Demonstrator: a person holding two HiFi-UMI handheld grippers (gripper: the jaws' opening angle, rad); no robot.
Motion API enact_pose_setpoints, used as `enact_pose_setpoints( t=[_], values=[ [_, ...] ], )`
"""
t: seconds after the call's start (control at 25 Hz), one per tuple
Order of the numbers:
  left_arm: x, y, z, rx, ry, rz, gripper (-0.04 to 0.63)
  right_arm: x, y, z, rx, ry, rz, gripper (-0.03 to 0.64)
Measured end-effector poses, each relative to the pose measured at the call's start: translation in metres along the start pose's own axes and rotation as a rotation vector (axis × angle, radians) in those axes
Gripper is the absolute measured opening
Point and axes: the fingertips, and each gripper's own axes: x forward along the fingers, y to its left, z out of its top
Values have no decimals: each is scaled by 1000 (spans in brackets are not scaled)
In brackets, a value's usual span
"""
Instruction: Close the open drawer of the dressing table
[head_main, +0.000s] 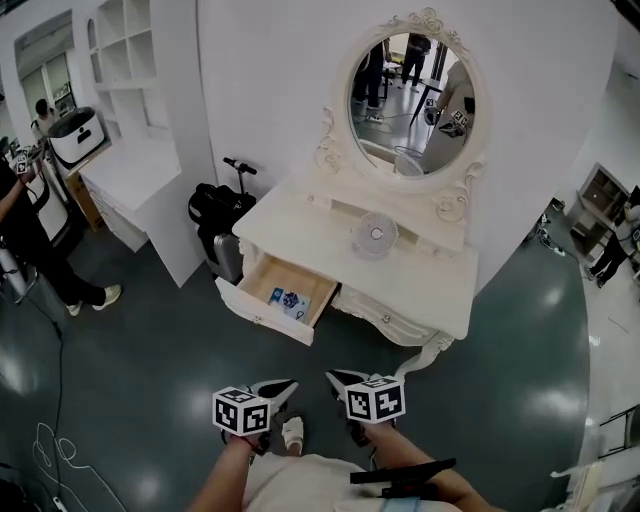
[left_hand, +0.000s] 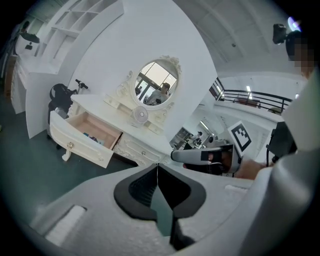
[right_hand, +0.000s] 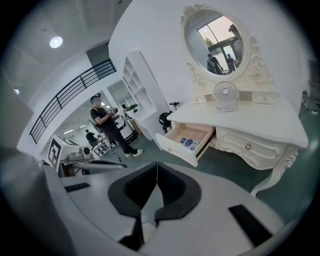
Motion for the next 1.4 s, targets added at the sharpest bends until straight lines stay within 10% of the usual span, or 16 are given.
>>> enact_pose_setpoints(
  t=[1.4],
  values=[
    [35, 135, 93, -15, 56, 1, 11, 128, -22, 104, 53, 6, -5, 17]
  ],
)
